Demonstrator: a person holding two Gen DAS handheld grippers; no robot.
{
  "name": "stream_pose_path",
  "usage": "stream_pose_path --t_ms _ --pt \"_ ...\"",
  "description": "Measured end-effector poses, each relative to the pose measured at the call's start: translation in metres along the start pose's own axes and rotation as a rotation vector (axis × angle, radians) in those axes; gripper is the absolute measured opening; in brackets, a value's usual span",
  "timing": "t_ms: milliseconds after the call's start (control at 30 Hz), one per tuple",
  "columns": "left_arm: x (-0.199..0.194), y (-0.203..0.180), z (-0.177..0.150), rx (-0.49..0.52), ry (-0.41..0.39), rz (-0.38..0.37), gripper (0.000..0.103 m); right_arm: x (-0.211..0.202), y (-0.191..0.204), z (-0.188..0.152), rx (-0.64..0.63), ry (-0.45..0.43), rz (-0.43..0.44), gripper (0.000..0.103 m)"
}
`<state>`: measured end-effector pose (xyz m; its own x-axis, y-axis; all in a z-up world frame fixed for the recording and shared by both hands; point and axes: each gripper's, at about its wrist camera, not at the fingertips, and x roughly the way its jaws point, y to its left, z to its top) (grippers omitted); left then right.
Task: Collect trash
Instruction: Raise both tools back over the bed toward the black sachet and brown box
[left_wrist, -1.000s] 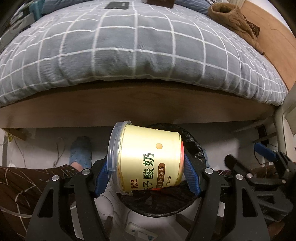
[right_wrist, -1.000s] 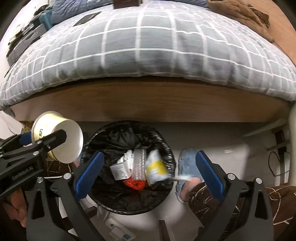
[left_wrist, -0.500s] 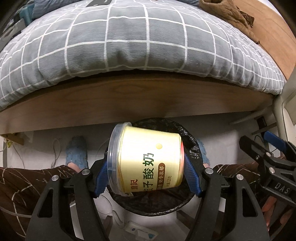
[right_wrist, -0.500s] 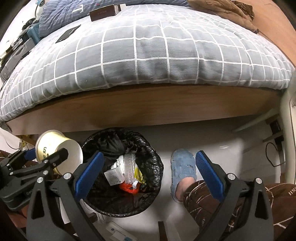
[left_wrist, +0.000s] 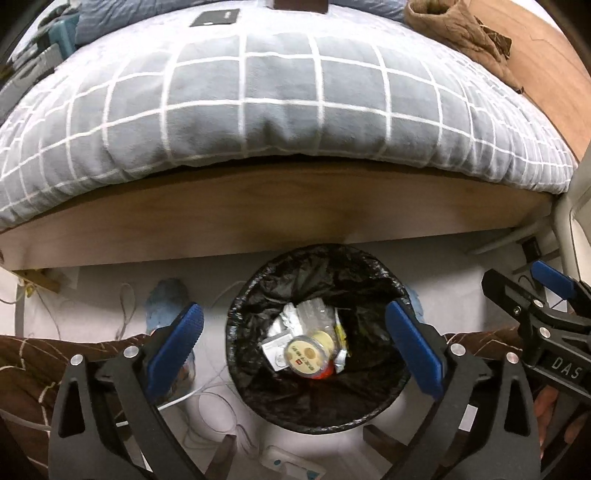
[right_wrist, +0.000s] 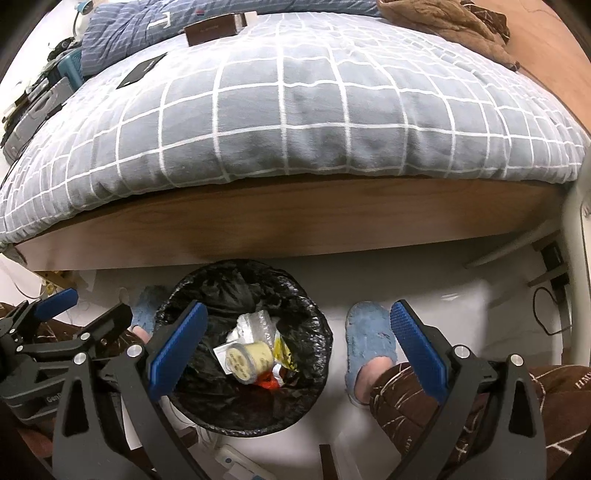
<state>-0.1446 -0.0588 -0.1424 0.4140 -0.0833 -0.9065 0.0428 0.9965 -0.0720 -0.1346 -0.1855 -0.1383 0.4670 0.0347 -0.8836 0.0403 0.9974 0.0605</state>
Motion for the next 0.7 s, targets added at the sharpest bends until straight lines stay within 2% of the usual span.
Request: stream_pose_path --t_ms 500,700 --pt "-0.048 0.034 0.01 -0.032 -0.074 0.032 0.097 -0.026 0.032 0.017 -0.043 -0.026 0.071 0.095" --pt "-0.071 0.04 0.021 -0.039 -0.115 0.03 0.097 -0.05 0.039 0.031 -0.053 -0.08 0.074 0.095"
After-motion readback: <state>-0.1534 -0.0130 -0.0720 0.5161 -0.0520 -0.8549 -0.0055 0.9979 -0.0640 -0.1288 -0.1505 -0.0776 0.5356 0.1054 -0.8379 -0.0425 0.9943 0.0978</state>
